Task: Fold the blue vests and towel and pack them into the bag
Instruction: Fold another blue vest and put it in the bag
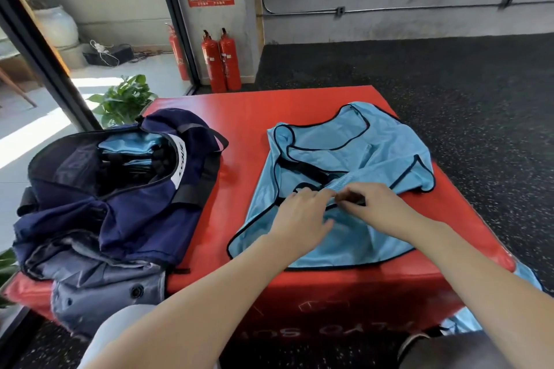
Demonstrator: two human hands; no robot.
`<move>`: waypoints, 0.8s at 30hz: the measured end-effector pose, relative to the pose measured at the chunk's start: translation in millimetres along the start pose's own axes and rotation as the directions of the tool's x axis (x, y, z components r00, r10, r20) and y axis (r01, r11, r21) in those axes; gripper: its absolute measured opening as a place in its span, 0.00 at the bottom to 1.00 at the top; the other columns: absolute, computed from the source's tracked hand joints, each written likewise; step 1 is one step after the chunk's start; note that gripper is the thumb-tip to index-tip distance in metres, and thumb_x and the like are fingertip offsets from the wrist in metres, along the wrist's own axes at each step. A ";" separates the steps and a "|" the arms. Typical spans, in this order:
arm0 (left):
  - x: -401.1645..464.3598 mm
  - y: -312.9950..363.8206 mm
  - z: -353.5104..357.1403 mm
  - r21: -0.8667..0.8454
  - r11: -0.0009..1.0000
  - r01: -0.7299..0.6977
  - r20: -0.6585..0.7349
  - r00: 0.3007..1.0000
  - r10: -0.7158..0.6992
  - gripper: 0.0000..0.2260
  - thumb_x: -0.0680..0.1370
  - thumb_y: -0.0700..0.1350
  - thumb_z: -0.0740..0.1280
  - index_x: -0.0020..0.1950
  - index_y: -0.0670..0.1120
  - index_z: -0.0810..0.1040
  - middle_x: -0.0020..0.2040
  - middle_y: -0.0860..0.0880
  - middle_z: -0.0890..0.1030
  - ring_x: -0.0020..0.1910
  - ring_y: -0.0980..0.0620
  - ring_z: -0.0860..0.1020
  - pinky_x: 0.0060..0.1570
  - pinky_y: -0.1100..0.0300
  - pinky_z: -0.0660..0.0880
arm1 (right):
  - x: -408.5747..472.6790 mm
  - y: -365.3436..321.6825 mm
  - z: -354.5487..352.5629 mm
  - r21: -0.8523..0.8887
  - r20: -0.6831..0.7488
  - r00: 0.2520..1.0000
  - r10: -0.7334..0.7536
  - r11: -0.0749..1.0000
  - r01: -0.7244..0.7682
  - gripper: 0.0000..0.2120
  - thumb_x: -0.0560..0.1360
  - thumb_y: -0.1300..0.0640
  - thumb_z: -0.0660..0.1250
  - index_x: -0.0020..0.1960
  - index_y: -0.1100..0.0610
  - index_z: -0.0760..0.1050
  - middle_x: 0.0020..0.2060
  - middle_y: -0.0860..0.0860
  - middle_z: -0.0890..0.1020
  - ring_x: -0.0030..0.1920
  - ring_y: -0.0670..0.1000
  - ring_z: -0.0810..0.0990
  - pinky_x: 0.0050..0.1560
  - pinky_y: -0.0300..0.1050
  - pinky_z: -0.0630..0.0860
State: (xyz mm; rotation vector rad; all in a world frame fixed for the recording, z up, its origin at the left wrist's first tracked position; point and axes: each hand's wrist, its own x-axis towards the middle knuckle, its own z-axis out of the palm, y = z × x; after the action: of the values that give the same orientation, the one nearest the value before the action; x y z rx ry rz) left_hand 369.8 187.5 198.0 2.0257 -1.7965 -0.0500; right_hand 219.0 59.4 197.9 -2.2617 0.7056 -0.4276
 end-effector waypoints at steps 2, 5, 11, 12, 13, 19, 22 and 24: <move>3.2 -6.4 1.3 -0.052 0.998 0.022 -0.033 0.999 -0.024 0.17 0.78 0.46 0.68 0.67 0.50 0.76 0.53 0.49 0.83 0.55 0.45 0.79 0.55 0.51 0.74 | 1.4 -3.2 -2.6 0.048 -0.011 1.000 0.007 0.999 -0.007 0.03 0.76 0.55 0.73 0.50 0.49 0.83 0.41 0.43 0.84 0.44 0.41 0.82 0.46 0.34 0.76; 6.6 -20.3 -5.3 -0.223 0.971 0.086 -0.052 0.994 -0.100 0.10 0.78 0.46 0.69 0.60 0.51 0.80 0.51 0.52 0.86 0.53 0.49 0.82 0.54 0.50 0.77 | 3.9 -4.2 -5.1 0.092 0.018 0.999 0.035 0.995 -0.037 0.08 0.73 0.58 0.77 0.50 0.50 0.83 0.39 0.43 0.84 0.41 0.38 0.81 0.44 0.30 0.73; 3.7 -58.6 -40.4 -0.335 0.936 0.110 -0.100 0.983 -0.151 0.10 0.78 0.37 0.68 0.53 0.50 0.85 0.42 0.66 0.81 0.43 0.70 0.79 0.47 0.74 0.72 | 6.7 -0.3 -19.4 0.024 -0.082 0.997 0.008 1.000 -0.006 0.07 0.73 0.59 0.77 0.46 0.47 0.84 0.41 0.40 0.85 0.44 0.37 0.82 0.48 0.28 0.73; 2.8 -65.5 -47.6 -0.344 0.932 0.112 -0.117 0.980 -0.161 0.11 0.78 0.35 0.68 0.52 0.50 0.85 0.42 0.66 0.81 0.43 0.68 0.79 0.46 0.75 0.72 | 6.7 0.9 -23.8 0.011 -0.106 0.994 0.006 1.000 -0.005 0.06 0.73 0.58 0.77 0.46 0.48 0.85 0.41 0.40 0.85 0.44 0.37 0.82 0.47 0.28 0.73; 2.6 -72.8 -53.9 -0.350 0.929 0.119 -0.145 0.973 -0.179 0.13 0.77 0.35 0.67 0.50 0.51 0.85 0.42 0.65 0.83 0.43 0.65 0.81 0.45 0.73 0.74 | 6.4 2.4 -28.4 -0.005 -0.122 0.993 0.008 1.000 -0.009 0.05 0.73 0.58 0.77 0.46 0.49 0.85 0.40 0.40 0.85 0.43 0.38 0.82 0.47 0.28 0.74; -1.5 -110.4 -94.6 -0.400 0.906 0.135 -0.337 0.898 -0.282 0.22 0.74 0.30 0.65 0.44 0.60 0.81 0.44 0.64 0.84 0.44 0.62 0.81 0.49 0.68 0.75 | 0.1 17.7 -50.0 -0.060 -0.185 0.982 0.042 0.997 -0.054 0.09 0.73 0.58 0.77 0.44 0.43 0.83 0.39 0.39 0.85 0.42 0.41 0.81 0.45 0.33 0.76; -10.0 -128.8 -104.2 -0.443 0.883 0.154 -0.381 0.859 -0.341 0.18 0.74 0.31 0.66 0.45 0.56 0.80 0.45 0.56 0.84 0.47 0.54 0.82 0.53 0.62 0.76 | -7.4 19.5 -56.5 -0.100 -0.234 0.972 0.028 0.994 -0.052 0.10 0.73 0.59 0.76 0.45 0.43 0.82 0.38 0.36 0.83 0.41 0.40 0.80 0.44 0.32 0.75; -17.9 -140.9 -105.2 -0.468 0.868 0.170 -0.391 0.841 -0.375 0.18 0.74 0.30 0.66 0.44 0.55 0.78 0.45 0.53 0.84 0.46 0.49 0.81 0.53 0.55 0.77 | -14.0 18.8 -58.4 -0.167 -0.250 0.968 0.013 0.984 -0.056 0.10 0.73 0.57 0.76 0.44 0.42 0.80 0.37 0.35 0.81 0.40 0.41 0.79 0.42 0.34 0.74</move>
State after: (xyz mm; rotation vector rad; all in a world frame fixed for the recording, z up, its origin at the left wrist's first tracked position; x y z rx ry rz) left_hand 531.2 244.7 241.2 1.7731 -1.0690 -0.0219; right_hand 172.6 25.1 223.2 -2.3775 0.9407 -0.6639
